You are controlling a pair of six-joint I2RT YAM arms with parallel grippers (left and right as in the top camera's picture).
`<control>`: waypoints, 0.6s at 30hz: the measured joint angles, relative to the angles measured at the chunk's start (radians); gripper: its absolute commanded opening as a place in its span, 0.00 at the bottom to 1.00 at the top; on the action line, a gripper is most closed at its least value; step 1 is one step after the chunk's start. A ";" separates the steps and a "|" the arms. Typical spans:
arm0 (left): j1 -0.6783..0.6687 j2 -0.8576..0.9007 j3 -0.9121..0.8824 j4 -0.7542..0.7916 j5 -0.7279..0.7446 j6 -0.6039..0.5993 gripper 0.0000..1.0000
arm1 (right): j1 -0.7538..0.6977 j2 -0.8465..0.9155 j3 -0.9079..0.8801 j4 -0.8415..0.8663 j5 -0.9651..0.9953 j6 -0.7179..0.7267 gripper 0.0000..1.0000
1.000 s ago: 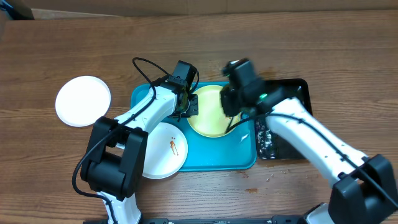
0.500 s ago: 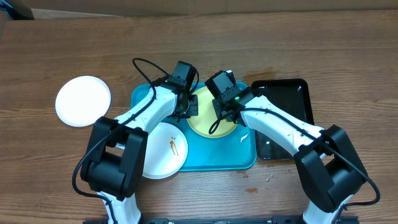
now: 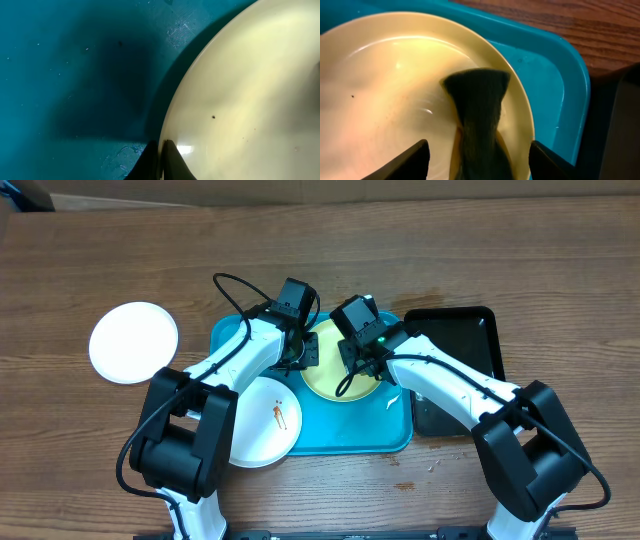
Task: Clean dirty plates on tray and stack at the side
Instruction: 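Carry sponge over yellow plate and scrub it with right gripper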
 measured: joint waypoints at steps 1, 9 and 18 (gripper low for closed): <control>0.000 0.000 0.000 0.000 0.000 0.000 0.04 | 0.000 0.000 0.000 0.006 -0.001 -0.003 0.50; 0.000 0.000 0.000 -0.001 0.000 0.000 0.05 | -0.027 0.014 0.000 0.021 -0.009 0.012 0.55; 0.000 0.000 0.000 -0.002 0.000 0.000 0.05 | -0.032 0.089 0.001 0.018 -0.034 0.027 0.04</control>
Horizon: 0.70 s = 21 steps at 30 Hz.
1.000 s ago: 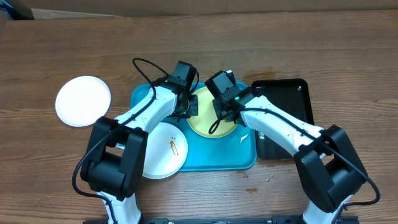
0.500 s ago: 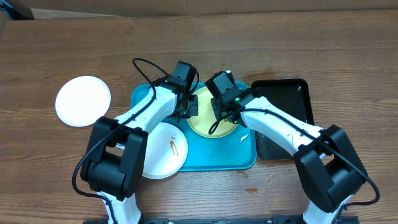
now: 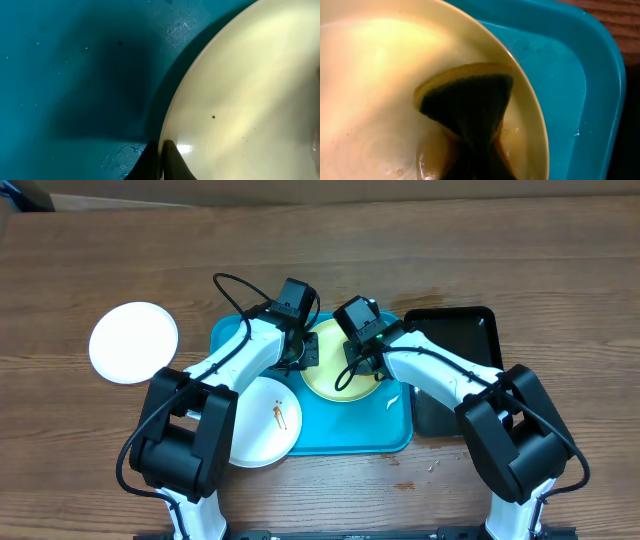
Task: Clean dirty plates on tray and stack at the side
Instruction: 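Carry sponge over yellow plate and scrub it with right gripper, then return sponge to black tray with right gripper and withdraw right arm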
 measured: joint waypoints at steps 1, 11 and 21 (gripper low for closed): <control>0.000 0.000 0.000 0.000 0.000 0.000 0.04 | 0.000 0.001 0.001 -0.007 -0.001 0.001 0.04; 0.000 0.000 0.000 -0.005 0.002 0.000 0.04 | -0.016 0.002 0.013 -0.059 -0.124 0.082 0.04; 0.000 0.000 0.000 -0.005 0.000 0.000 0.04 | -0.092 0.014 0.033 -0.057 -0.483 0.105 0.04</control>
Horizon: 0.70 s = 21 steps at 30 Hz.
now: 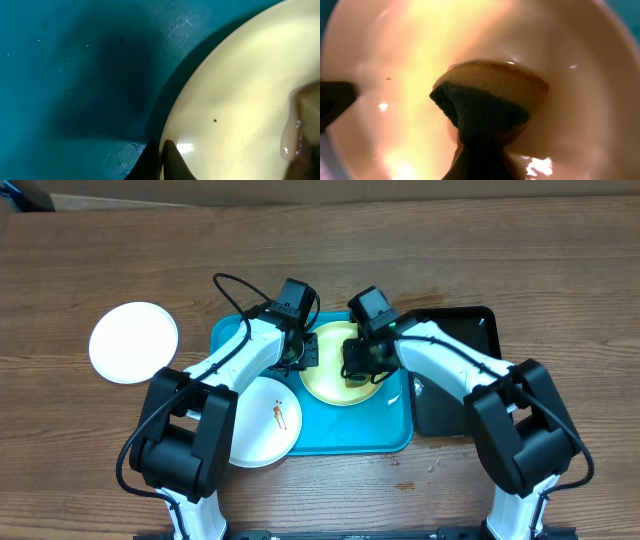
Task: Clean dirty plates on tray and stack at the side
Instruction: 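Return sponge to black tray with right gripper and withdraw right arm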
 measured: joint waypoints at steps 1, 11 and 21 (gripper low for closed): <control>0.000 0.000 0.000 0.000 0.000 0.000 0.04 | -0.023 0.009 0.011 -0.007 -0.071 -0.001 0.04; 0.000 0.000 0.000 0.004 0.003 0.000 0.04 | -0.264 -0.011 0.193 -0.104 -0.538 -0.072 0.04; 0.000 0.000 0.000 0.005 0.003 0.000 0.04 | -0.437 -0.212 0.213 -0.546 -0.299 -0.189 0.04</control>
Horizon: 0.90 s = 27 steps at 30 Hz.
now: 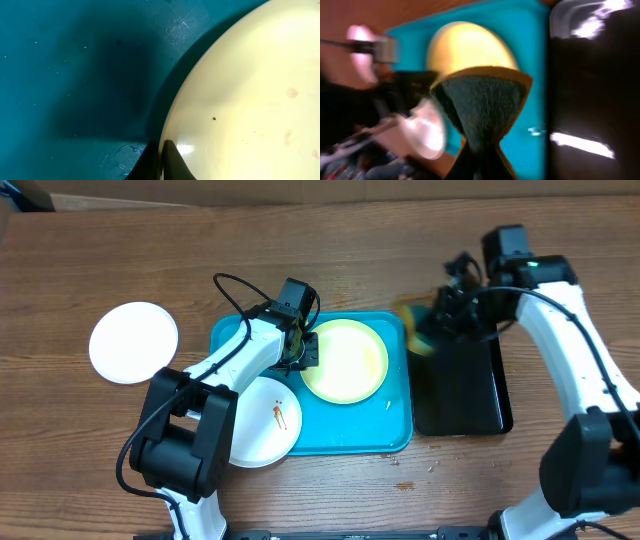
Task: Clean dirty plates on tray and stack at the side
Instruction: 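Return sponge to black tray with right gripper and withdraw right arm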
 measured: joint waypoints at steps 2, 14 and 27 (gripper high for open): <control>0.000 0.000 0.000 -0.001 -0.002 0.000 0.04 | -0.018 -0.002 -0.003 -0.060 0.119 -0.005 0.04; 0.000 -0.027 0.108 -0.059 -0.023 0.000 0.04 | -0.026 -0.002 -0.273 0.048 0.435 0.051 0.04; 0.000 -0.039 0.230 -0.158 -0.047 0.002 0.04 | -0.026 -0.002 -0.391 0.158 0.421 0.118 0.65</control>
